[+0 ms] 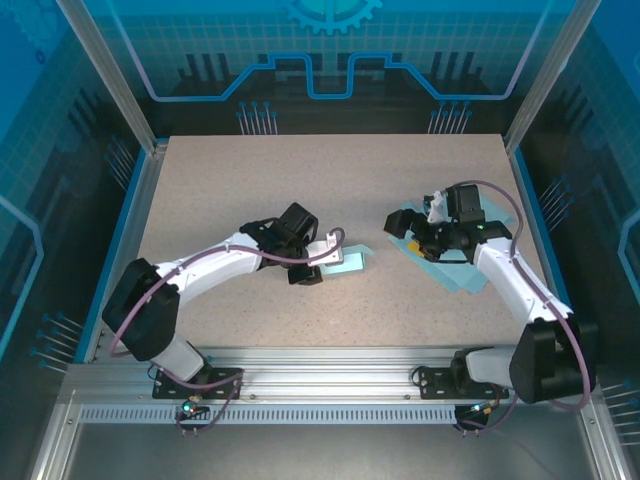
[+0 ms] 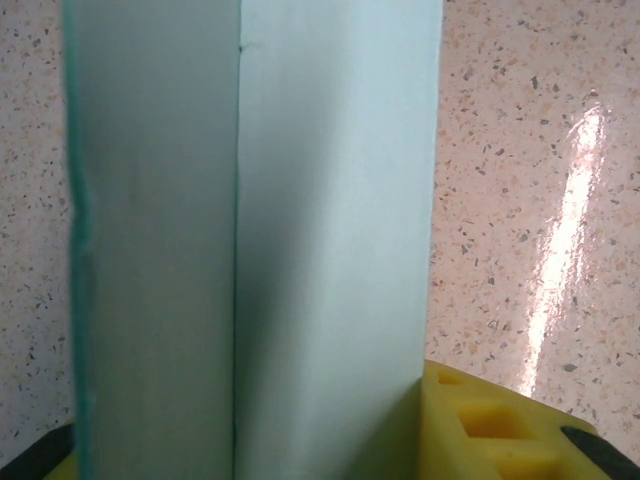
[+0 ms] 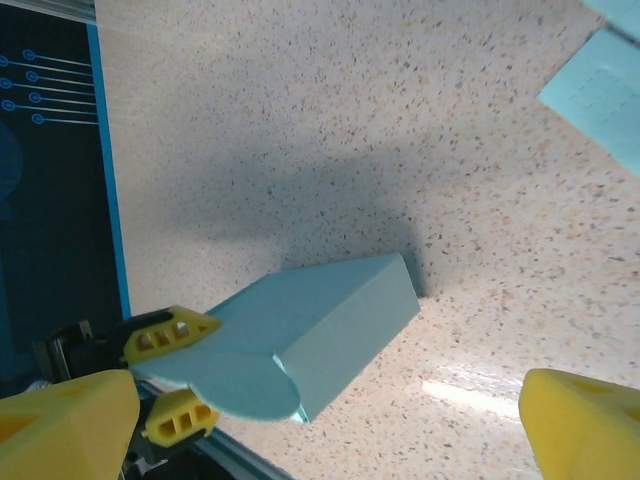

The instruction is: Fold the paper box

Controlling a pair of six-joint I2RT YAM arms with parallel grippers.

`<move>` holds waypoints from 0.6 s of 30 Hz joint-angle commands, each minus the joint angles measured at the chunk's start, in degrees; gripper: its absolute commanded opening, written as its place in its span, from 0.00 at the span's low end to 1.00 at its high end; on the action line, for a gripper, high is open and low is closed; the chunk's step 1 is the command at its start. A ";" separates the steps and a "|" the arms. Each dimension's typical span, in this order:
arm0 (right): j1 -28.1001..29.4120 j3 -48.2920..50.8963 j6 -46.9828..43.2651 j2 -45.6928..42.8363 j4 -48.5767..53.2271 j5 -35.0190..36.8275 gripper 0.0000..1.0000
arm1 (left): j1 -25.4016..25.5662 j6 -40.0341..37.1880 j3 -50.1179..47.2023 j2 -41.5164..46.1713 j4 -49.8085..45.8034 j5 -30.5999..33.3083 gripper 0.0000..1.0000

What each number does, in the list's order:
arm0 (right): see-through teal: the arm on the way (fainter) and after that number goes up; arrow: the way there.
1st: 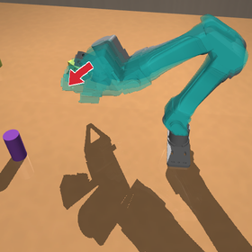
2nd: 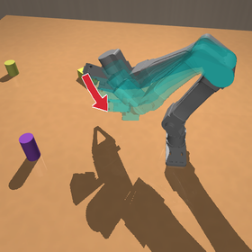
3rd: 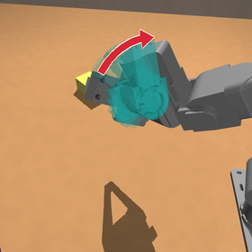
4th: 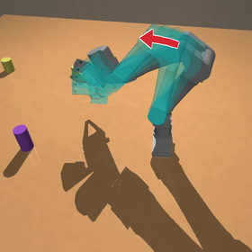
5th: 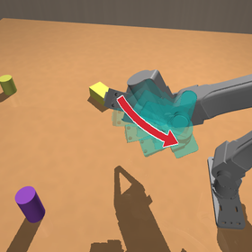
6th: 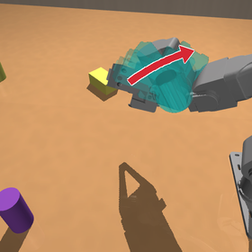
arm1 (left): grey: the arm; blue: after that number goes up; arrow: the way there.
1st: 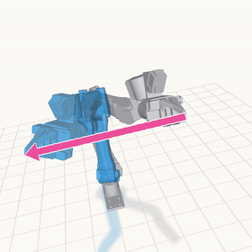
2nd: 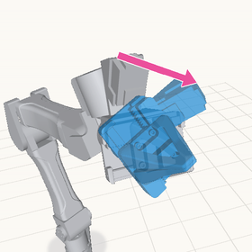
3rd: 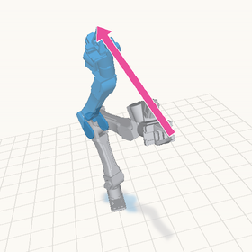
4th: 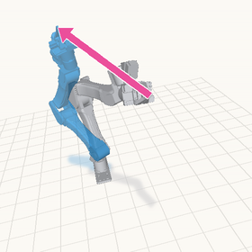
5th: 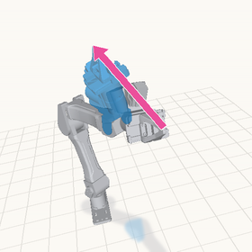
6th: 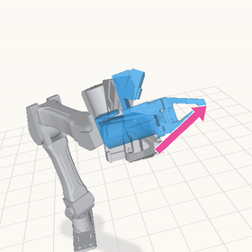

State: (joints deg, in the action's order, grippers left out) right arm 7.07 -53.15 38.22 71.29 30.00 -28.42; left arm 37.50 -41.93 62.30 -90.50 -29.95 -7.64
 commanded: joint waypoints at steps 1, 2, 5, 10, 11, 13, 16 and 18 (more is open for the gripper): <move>-0.42 -0.19 -4.89 -4.56 4.02 3.38 0.97 | -0.91 -0.86 2.31 -1.95 -3.39 -2.53 0.40; -0.21 -0.29 -5.85 -5.75 4.71 3.93 0.96 | -1.01 -1.04 2.47 -2.22 -3.33 -2.63 0.42; 0.68 -0.80 -8.23 -8.02 6.82 5.59 0.94 | -1.05 -1.22 3.06 -2.57 -2.93 -3.21 0.51; 3.54 -2.12 -11.18 -9.49 10.34 10.41 0.92 | -1.03 -1.73 3.95 -3.37 -2.57 -3.35 0.61; 4.34 -2.43 -11.57 -9.58 10.88 11.75 0.92 | -1.08 -1.78 4.08 -3.53 -2.58 -3.22 0.61; 6.19 -2.89 -12.24 -9.43 11.34 13.56 0.90 | -1.03 -1.88 4.45 -3.63 -2.57 -3.08 0.63; 9.26 -4.12 -13.49 -8.83 12.07 16.34 0.87 | -1.02 -1.92 4.49 -2.92 -2.25 -2.89 0.66; 11.33 -5.21 -14.53 -8.15 12.46 18.54 0.84 | -1.02 -1.92 4.41 -1.79 -1.80 -2.79 0.71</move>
State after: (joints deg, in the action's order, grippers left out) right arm 16.19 -55.55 26.41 62.59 40.21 -14.35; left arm 36.80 -42.74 65.23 -93.41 -31.20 -9.10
